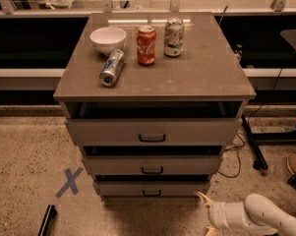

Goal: Open bottom drawer

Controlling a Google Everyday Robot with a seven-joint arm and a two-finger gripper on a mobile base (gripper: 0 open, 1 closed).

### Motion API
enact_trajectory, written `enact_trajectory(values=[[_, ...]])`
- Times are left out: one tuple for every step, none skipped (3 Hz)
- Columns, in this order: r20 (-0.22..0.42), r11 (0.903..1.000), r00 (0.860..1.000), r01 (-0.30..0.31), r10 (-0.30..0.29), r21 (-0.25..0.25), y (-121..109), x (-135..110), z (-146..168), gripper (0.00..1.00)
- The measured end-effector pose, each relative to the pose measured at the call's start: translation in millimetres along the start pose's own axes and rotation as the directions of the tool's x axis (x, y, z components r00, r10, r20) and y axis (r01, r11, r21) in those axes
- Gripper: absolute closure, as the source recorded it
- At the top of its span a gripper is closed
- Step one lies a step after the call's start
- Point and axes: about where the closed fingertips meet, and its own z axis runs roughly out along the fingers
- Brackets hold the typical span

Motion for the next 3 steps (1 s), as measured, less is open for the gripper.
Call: enact_trajectory(values=[[-0.009, 0.9999, 1.000, 0.006, -0.006, 0.009, 0, -2, 3, 0.00], [-0.018, 0.9988, 0.999, 0.047, -0.047, -0.015, -10, -2, 20, 0.00], [-0.016, 0.9978, 0.999, 0.051, -0.052, -0.042, -28, 7, 44, 0.00]])
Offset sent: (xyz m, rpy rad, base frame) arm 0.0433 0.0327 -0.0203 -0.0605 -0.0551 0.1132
